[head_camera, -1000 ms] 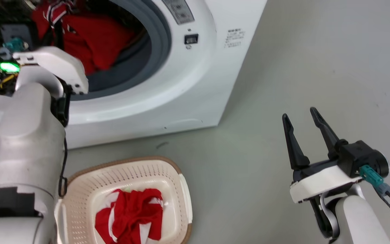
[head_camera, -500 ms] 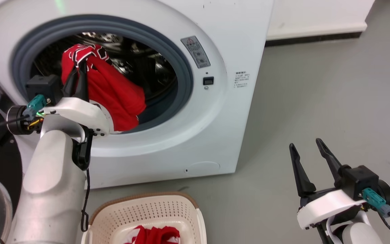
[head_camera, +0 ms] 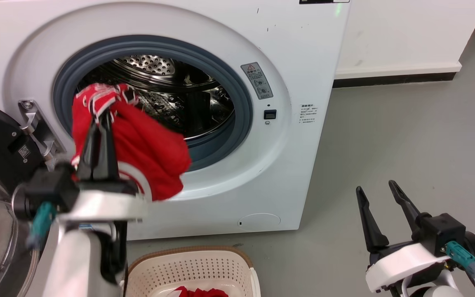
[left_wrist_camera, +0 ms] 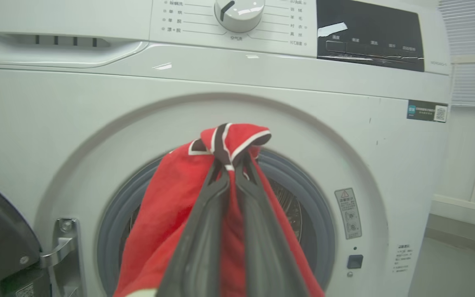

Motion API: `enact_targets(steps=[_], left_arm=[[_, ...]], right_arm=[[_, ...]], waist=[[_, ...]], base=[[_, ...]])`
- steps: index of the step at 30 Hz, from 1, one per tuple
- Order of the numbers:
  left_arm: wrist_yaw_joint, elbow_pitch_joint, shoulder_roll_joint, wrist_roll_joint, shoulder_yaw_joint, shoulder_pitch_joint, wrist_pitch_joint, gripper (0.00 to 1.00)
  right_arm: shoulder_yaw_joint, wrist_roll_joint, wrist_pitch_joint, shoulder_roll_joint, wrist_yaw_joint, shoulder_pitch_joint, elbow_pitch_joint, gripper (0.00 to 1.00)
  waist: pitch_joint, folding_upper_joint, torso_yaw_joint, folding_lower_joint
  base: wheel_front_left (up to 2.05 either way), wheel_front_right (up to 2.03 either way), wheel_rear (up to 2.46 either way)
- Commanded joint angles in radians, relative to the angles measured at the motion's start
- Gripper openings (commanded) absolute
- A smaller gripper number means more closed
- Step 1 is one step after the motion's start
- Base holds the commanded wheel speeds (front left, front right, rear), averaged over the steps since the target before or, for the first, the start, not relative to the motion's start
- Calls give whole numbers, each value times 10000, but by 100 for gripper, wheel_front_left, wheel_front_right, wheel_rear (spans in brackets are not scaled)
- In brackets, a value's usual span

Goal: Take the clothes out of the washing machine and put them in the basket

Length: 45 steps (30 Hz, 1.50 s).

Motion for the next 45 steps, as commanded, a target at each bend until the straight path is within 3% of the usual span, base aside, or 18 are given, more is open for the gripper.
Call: enact_targets(steps=[1, 8, 17, 22, 32, 45], left_arm=[[107, -460, -90, 39, -75, 522, -33, 0], [674, -2007, -370, -30, -398, 2969, 219, 0], [677, -503, -579, -312, -1731, 4026, 62, 0], [279, 1476, -609, -550, -2431, 3231, 8, 0], [-227, 5695, -627, -806, -2893, 380, -56, 0], [-171, 10371, -621, -1427, -3273, -2825, 172, 0]], right_arm=[[6, -17, 30, -2, -7, 157, -58, 100], [-98, -58, 44, -2, -7, 94, -301, 100], [-207, -121, 26, -1, -7, -302, -440, 100], [64, -135, -13, -4, -8, -820, -519, 100], [476, 6, -287, -1, -8, -1813, -409, 100], [951, 188, -764, 1, -7, -2960, -15, 100]], waist=[[0, 0, 7, 2], [420, 0, 145, 2], [1389, 0, 560, 2], [2283, 0, 561, 2], [4419, 0, 130, 2], [6674, 0, -593, 2]], base=[[0, 0, 0], [0, 0, 0], [0, 0, 0], [0, 0, 0], [0, 0, 0], [0, 0, 0]])
